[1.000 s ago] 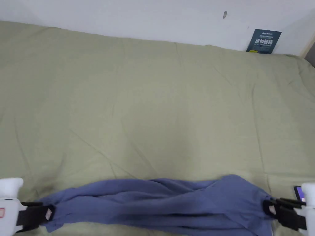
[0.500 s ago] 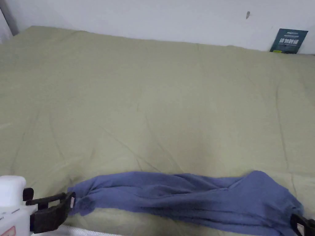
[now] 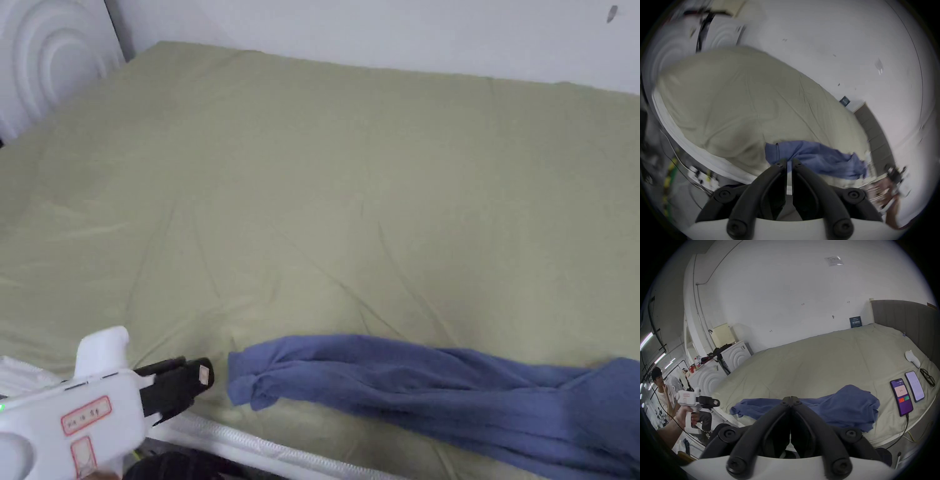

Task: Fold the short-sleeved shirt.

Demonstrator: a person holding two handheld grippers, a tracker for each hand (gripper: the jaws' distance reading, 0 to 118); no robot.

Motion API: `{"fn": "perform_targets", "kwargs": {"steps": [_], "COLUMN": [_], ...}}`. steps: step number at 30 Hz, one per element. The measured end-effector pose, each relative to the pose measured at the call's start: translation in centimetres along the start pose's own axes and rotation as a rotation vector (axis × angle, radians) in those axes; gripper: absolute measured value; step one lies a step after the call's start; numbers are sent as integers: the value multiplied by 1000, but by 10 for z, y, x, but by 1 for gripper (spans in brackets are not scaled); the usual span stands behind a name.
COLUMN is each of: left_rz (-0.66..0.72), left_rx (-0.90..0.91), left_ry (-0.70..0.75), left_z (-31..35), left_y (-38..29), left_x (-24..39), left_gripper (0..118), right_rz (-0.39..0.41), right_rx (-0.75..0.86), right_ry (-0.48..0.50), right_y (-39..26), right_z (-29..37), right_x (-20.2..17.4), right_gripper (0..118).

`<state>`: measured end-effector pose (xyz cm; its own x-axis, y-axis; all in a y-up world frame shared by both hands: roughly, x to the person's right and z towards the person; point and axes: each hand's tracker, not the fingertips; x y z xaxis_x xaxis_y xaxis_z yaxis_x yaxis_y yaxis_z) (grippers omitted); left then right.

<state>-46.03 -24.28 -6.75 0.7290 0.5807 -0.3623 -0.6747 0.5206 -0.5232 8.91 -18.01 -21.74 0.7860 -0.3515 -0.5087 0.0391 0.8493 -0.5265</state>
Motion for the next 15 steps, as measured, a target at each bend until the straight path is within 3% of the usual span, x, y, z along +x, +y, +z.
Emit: {"fn": "perform_targets", "kwargs": {"steps": [2, 3, 5, 6, 15], "left_rz": [136, 175, 175, 189, 435], "left_rx": [-83, -139, -207, -187, -349], "left_ry": [-120, -150, -171, -183, -484], "left_z": [-17, -25, -42, -50, -114], "left_y": [15, 21, 25, 26, 1], "left_x": [-24, -34, -59, -67, -81], "left_gripper": [7, 27, 105, 118, 118], "right_rz": [-5, -1, 8, 11, 17], "right_rx": [-5, -10, -17, -22, -54], "right_ry": [11, 13, 13, 16, -18], "right_y": [-2, -2, -5, -5, -2], "right_z": [-3, -5, -5, -5, -9], "right_x": [-4, -5, -7, -7, -17], "right_gripper": [0, 0, 0, 0, 0]}}
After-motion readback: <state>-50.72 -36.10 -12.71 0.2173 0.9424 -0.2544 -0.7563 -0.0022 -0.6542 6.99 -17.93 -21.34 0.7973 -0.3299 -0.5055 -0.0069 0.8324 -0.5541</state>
